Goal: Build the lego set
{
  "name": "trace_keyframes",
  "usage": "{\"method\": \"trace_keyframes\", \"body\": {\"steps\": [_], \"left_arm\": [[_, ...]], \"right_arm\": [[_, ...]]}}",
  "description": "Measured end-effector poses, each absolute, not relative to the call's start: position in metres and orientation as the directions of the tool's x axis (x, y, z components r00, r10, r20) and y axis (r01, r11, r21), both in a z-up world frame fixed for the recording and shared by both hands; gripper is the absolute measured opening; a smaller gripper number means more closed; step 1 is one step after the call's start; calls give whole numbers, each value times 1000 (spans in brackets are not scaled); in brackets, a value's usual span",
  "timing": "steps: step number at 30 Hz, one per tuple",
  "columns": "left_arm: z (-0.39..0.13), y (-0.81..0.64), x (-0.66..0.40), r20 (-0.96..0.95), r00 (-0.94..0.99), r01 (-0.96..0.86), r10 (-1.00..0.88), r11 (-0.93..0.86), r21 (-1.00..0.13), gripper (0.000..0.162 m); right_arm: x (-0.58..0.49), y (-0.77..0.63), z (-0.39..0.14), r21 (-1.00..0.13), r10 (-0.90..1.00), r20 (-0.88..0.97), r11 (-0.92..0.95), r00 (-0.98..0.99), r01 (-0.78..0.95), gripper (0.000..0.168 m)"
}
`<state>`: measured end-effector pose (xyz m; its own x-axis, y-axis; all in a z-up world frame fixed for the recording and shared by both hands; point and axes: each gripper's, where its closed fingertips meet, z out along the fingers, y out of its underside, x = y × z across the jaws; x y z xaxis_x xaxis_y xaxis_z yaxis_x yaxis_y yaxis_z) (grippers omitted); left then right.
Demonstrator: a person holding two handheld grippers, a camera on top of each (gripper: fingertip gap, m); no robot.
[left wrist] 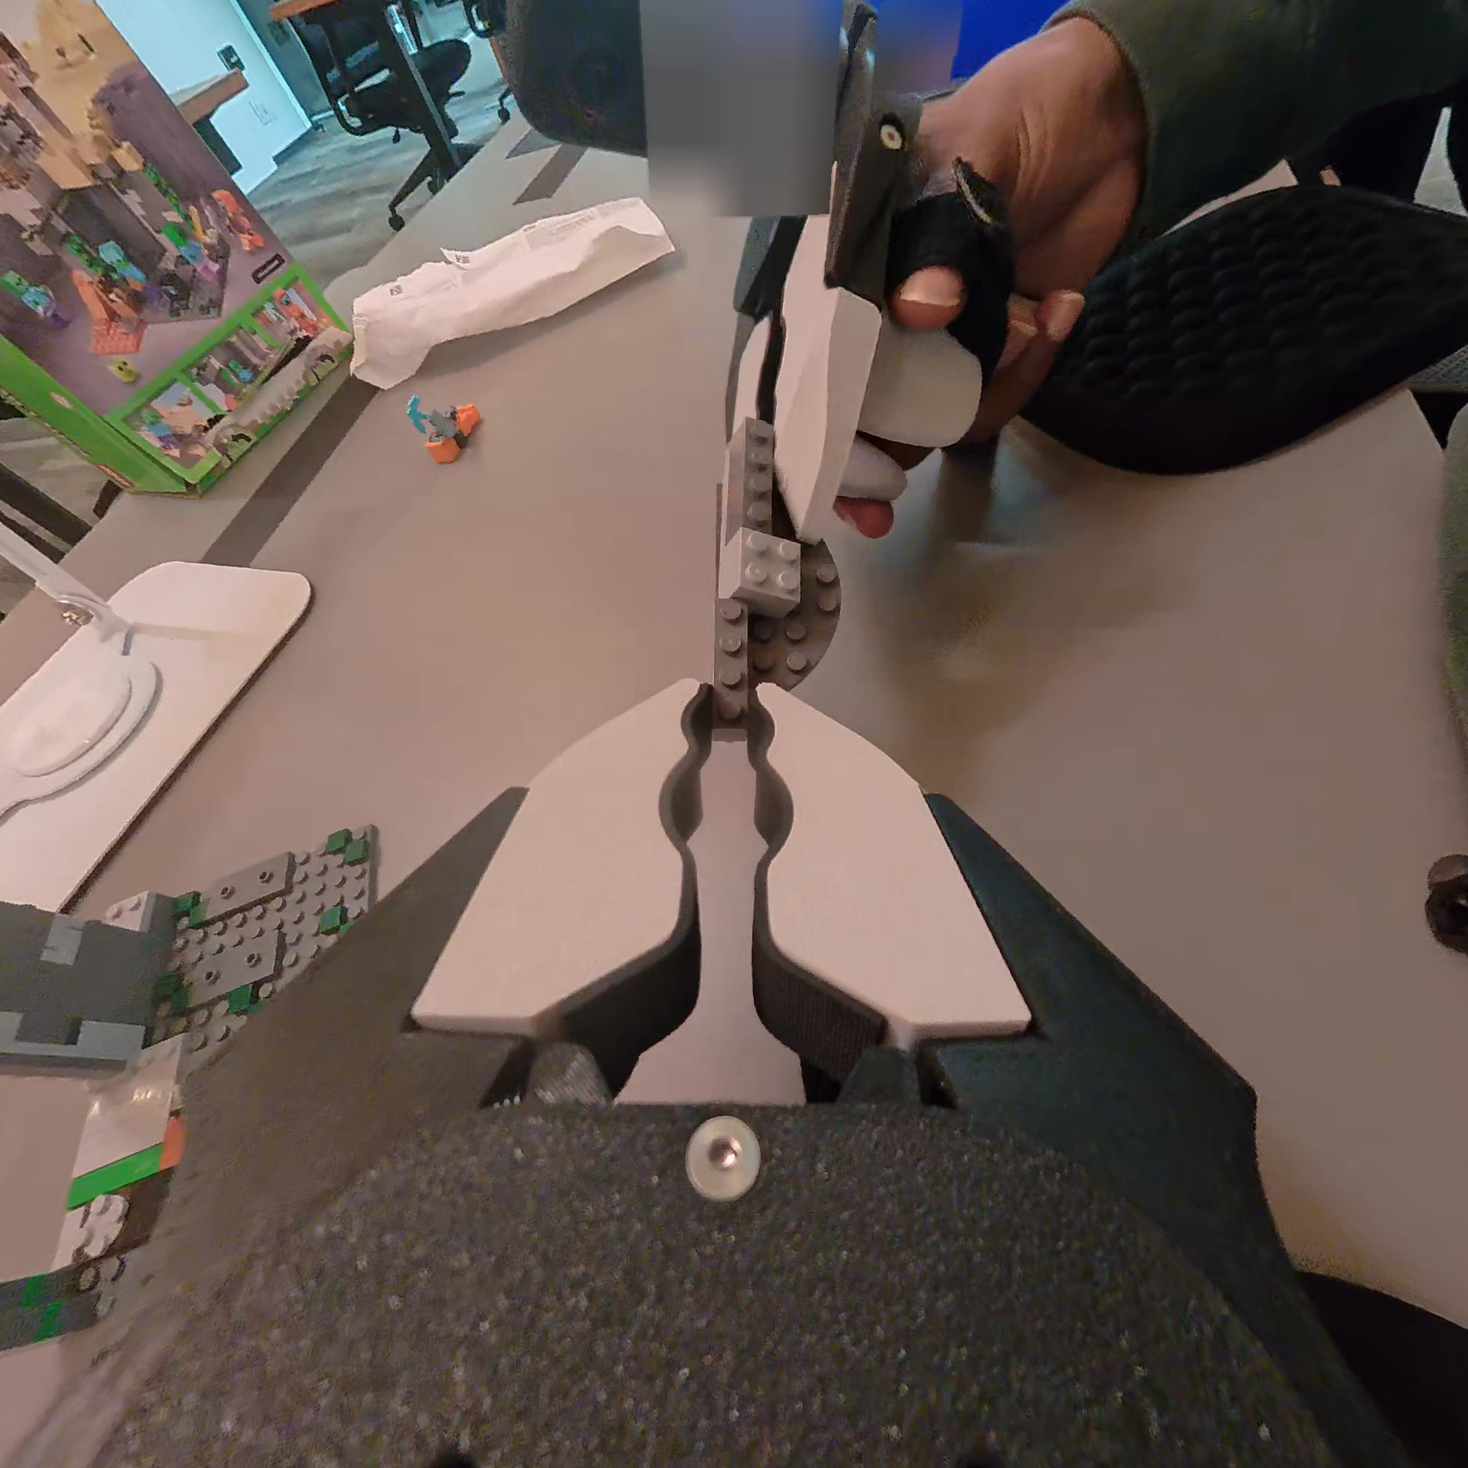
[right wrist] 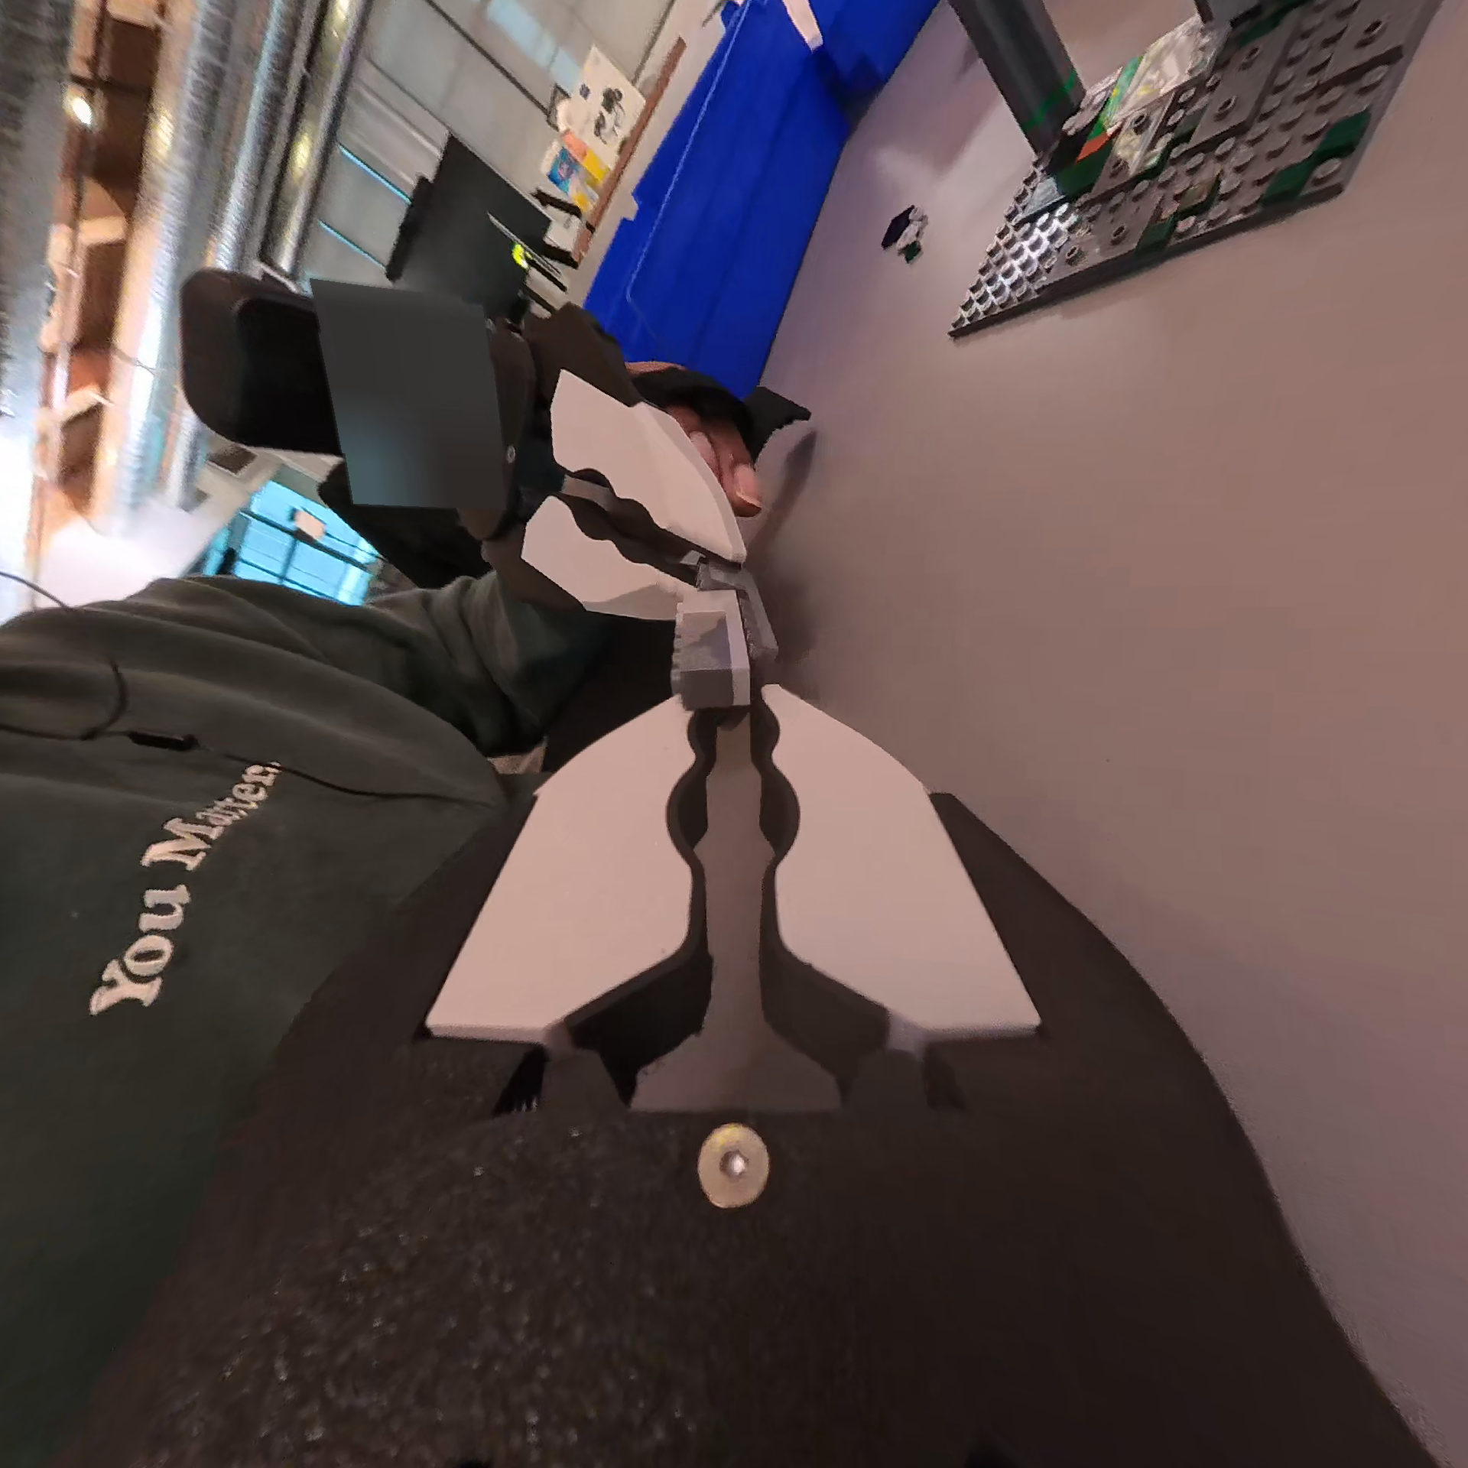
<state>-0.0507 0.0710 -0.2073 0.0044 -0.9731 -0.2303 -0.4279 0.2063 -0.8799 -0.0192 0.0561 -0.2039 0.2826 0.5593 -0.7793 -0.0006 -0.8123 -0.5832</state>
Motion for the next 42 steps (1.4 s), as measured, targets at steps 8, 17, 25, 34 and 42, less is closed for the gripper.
{"method": "trace_keyframes", "body": {"steps": [8,17,25,34,42], "left_arm": [[-207,69,-50,-218,-3,-425,-976,199,-883,13],[-206,42,-52,193,-145,-393,-970,-123,-912,32],[-208,21,-54,605,-216,-461,-766,-466,-755,29],[-208,7,-50,793,-167,-471,-586,-659,-587,18],[-209,3,-50,854,-84,-433,-513,-753,-495,15]], "right_arm": [[-19,55,-202,-491,466,-859,-867,212,-83,4],[-16,45,-203,-416,402,-902,-907,159,-66,4],[-20,24,-203,-415,421,-900,-907,115,68,4],[-22,14,-208,-435,460,-884,-875,87,210,4],[-26,13,-208,-415,450,-891,-856,51,308,5]]}}
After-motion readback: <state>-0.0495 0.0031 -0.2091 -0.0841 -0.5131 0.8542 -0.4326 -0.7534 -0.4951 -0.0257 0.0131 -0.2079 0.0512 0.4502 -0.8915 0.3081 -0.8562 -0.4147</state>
